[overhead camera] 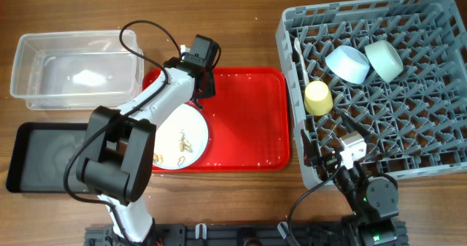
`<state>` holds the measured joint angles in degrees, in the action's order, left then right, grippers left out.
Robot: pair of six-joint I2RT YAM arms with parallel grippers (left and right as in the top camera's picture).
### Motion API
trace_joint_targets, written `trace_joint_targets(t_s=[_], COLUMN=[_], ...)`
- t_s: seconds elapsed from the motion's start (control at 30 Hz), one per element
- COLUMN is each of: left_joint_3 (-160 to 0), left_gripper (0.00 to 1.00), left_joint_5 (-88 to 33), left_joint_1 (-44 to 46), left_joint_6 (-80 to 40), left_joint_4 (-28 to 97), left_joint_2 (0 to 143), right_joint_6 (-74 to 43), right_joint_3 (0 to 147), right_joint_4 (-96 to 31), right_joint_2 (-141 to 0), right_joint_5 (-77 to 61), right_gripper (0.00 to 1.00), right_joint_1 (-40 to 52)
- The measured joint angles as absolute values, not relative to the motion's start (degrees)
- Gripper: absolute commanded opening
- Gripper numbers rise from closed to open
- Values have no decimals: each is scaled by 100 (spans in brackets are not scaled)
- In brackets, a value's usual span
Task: Sort waste into correct bins and load items into the dishwasher rack
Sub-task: 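Grasp the white tissue and red wrapper with the left gripper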
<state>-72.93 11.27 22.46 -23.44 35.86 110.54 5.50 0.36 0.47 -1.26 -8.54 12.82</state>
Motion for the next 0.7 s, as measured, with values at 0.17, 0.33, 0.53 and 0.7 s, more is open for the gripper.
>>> trace_joint_targets(t_s=[0.17,0.33,0.53,0.7], left_joint_3=[-7293,-7293,-7575,-7970], left_gripper=[65,4,4,4], left_joint_5=[1181,1214,589,985], left_joint_1=[2246,2272,2283,1498], left_joint_6=[-2410,-2416,-2432,-2408], left_joint_4=[3557,3376,3935,4615], left_joint_2=[11004,11399,10787,8416], right_joint_6=[550,550,550,550], right_joint_3=[36,36,36,36], right_joint_4=[47,47,47,47], right_joint_2=[-128,-128,-128,-126], right_joint_5=[-854,-854,-854,-854], right_gripper=[100,100,100,99], right_joint_1=[1282,1282,1282,1282])
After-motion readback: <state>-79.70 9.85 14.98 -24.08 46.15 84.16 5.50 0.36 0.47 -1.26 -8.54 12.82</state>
